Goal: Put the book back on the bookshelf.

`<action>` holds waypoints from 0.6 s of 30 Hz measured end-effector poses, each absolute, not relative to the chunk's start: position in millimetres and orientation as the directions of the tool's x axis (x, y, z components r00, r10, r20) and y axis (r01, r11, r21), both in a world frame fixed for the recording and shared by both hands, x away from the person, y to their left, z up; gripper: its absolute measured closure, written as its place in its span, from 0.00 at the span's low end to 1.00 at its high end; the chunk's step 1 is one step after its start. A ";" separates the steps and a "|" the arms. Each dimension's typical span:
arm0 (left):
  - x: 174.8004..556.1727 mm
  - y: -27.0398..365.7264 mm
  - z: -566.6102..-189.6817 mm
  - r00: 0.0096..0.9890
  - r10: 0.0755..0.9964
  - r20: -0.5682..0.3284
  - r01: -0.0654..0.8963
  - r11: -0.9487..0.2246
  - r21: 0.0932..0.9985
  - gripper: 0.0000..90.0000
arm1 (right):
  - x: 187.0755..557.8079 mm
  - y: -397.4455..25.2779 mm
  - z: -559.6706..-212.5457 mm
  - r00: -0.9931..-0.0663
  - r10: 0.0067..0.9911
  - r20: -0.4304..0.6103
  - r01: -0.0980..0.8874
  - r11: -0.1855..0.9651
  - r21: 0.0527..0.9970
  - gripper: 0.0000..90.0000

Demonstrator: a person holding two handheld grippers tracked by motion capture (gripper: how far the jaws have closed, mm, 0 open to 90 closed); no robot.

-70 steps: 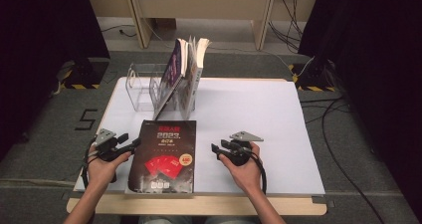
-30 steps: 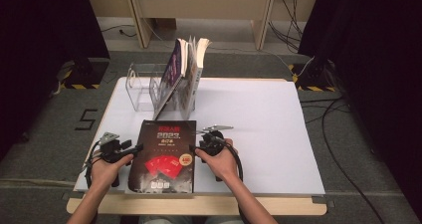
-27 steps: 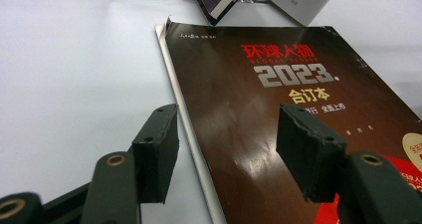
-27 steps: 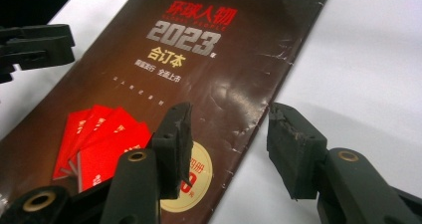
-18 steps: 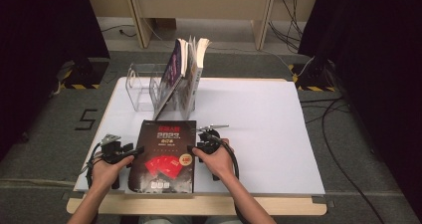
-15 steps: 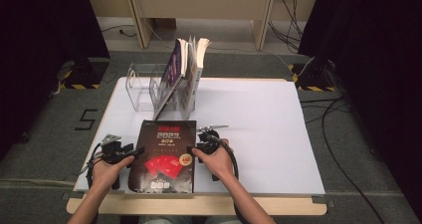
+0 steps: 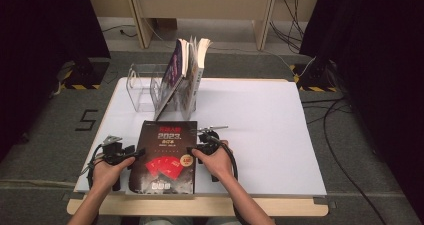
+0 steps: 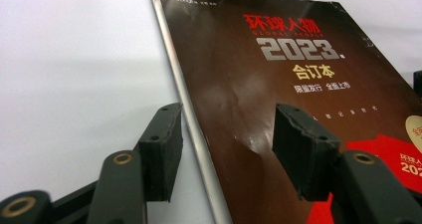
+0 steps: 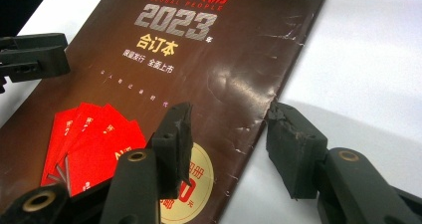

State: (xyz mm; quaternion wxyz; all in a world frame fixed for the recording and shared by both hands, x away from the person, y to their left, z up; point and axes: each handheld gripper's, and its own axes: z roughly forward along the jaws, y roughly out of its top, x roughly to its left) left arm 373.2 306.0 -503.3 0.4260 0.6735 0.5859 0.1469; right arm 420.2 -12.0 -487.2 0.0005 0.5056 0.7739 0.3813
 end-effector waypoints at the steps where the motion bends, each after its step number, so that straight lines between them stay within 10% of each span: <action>1: 373.1 305.3 -503.3 0.272 0.912 -0.306 0.665 0.051 0.745 0.51 | 420.1 -11.8 -487.1 -0.486 0.784 0.387 0.784 0.196 0.589 0.59; 18: 371.4 304.6 -501.7 0.239 0.915 -0.326 0.682 0.081 0.727 0.57 | 419.8 -8.2 -487.0 -0.496 0.784 0.372 0.778 0.212 0.591 0.60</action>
